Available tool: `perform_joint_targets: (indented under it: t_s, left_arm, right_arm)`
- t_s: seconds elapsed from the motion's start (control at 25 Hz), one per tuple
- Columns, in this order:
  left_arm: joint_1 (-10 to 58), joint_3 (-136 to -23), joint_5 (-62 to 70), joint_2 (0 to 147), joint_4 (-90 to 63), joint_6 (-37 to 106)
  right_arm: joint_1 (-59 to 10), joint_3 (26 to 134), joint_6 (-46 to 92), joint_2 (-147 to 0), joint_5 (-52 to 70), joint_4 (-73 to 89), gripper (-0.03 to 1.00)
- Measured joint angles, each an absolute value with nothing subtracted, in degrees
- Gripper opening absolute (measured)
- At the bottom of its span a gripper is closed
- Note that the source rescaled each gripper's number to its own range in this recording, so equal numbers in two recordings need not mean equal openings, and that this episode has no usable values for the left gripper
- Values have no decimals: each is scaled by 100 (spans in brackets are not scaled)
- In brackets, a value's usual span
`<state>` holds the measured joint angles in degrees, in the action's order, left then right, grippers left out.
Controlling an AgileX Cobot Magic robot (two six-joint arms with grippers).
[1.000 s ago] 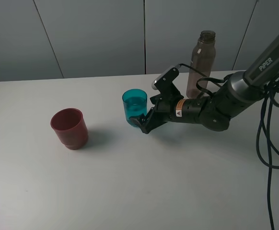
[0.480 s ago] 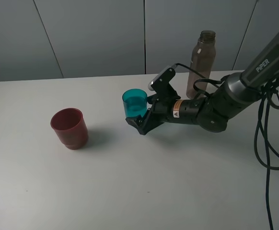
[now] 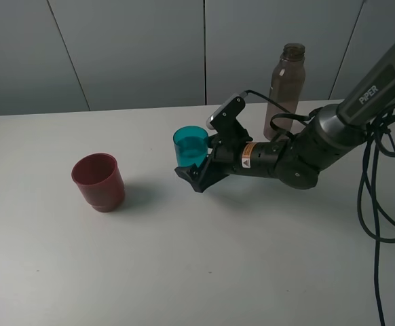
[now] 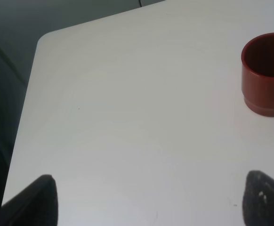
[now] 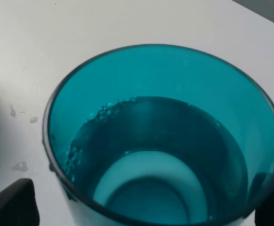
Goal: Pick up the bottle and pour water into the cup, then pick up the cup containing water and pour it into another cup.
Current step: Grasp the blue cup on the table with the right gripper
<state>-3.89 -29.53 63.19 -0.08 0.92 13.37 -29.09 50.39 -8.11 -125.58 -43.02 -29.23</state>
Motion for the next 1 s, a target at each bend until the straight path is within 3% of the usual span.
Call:
perform_joint_targets:
  t_s: [1.0]
  left_arm:
    - [-389, -2953, 6319, -8, 92, 1337]
  right_arm:
    - [-2928, 5337, -811, -13056, -4928, -2724, 100]
